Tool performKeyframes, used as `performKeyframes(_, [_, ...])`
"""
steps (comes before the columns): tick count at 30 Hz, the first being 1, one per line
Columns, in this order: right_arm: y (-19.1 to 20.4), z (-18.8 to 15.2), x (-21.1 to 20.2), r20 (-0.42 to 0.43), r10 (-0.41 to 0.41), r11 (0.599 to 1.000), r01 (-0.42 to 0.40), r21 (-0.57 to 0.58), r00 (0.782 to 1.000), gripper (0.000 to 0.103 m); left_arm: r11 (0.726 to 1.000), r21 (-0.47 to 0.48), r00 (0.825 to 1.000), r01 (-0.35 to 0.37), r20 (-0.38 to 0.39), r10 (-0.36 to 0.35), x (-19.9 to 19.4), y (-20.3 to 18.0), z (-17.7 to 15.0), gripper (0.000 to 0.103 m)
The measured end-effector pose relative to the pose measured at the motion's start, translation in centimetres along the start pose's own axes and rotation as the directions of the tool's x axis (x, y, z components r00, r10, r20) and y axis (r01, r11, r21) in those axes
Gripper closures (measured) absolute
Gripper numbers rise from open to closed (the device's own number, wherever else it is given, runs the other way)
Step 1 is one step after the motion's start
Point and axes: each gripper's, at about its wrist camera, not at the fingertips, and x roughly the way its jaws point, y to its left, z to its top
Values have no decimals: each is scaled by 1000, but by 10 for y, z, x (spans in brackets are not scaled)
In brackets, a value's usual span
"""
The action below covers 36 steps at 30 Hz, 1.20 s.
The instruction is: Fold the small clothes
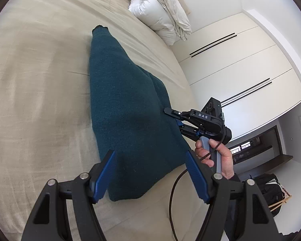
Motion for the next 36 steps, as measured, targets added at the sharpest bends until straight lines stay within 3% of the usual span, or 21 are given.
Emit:
performKeyframes(4, [9, -9, -31, 92, -137, 989, 141, -44, 986, 75, 1000, 1, 1000, -12, 6, 12, 1, 4, 7, 31])
performKeyframes(5, [13, -9, -39, 110, -139, 988, 146, -59, 984, 75, 1000, 7, 1000, -14, 9, 14, 1, 4, 10, 31])
performKeyframes(9, [42, -14, -54, 115, 38, 993, -25, -114, 993, 75, 997, 63, 998, -53, 38, 51, 7, -5, 33, 31])
performKeyframes(11, [58, -14, -45, 77, 135, 985, -126, -114, 988, 75, 993, 91, 997, -71, 49, 66, 16, -5, 51, 31])
performKeyframes(14, [64, -6, -25, 20, 201, 977, -198, -83, 979, 75, 990, 117, 996, -80, 40, 76, 37, 1, 82, 31])
performKeyframes(20, [22, 5, 19, -35, 206, 975, -203, 90, 978, 78, 986, 115, 992, -118, -19, 121, 88, 21, 135, 41])
performKeyframes(23, [15, 2, 23, -29, 247, 965, -243, 98, 969, 78, 988, 86, 990, -132, -48, 136, 107, 35, 148, 50])
performKeyframes(25, [16, 1, 25, -28, 249, 966, -246, 78, 968, 80, 981, 116, 986, -152, -50, 159, 114, 36, 148, 50])
performKeyframes(26, [11, 0, 20, -28, 251, 966, -249, 68, 967, 83, 975, 144, 982, -171, -49, 180, 118, 34, 147, 51])
performKeyframes(28, [6, -3, 22, -25, 246, 968, -244, 60, 969, 100, 963, 184, 978, -196, -42, 206, 122, 32, 143, 51])
performKeyframes(32, [-11, -8, 21, -11, 306, 945, -303, 127, 952, 103, 971, 158, 980, -181, -54, 192, 116, 36, 146, 57])
performKeyframes(34, [0, -15, 8, -4, 305, 949, -303, 87, 952, 96, 981, 151, 990, -123, -52, 132, 100, 27, 145, 55])
performKeyframes(36, [10, -25, -1, -16, 349, 937, -348, 32, 937, 96, 984, 170, 996, -61, -50, 70, 88, 16, 137, 54])
